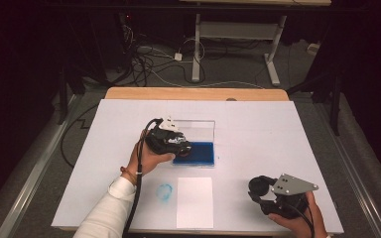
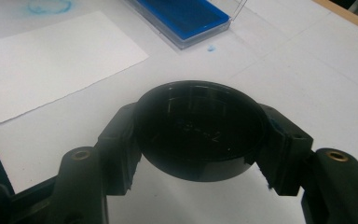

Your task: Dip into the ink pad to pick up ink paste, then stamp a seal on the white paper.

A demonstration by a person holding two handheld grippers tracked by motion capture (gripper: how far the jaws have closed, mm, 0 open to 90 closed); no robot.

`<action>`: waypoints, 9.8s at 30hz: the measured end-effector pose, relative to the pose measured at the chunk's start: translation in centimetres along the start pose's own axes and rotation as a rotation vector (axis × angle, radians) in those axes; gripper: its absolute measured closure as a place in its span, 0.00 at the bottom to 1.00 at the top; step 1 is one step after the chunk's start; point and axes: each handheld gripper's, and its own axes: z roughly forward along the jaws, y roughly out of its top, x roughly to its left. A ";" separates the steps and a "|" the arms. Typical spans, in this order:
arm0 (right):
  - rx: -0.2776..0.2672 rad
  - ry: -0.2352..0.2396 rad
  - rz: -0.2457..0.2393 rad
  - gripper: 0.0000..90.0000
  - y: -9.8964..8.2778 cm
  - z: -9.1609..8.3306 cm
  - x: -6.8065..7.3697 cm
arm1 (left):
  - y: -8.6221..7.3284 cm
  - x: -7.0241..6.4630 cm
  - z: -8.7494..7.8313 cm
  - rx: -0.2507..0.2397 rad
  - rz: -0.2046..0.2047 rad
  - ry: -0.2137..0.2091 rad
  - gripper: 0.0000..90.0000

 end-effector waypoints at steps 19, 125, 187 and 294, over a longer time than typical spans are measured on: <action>-0.002 0.001 -0.009 0.43 0.0 -0.1 0.1 | -0.1 -1.0 -1.7 -0.066 0.026 -0.007 0.61; 0.039 0.017 -0.010 0.43 0.0 0.8 0.3 | 0.1 -0.4 3.4 0.109 0.030 0.030 0.60; -0.018 0.001 -0.041 0.43 0.6 0.3 0.3 | 0.5 -4.1 -4.9 -0.082 0.115 -0.020 0.60; 0.042 0.021 -0.053 0.43 0.3 0.8 1.0 | -5.2 -12.4 0.2 0.075 0.305 -0.213 0.60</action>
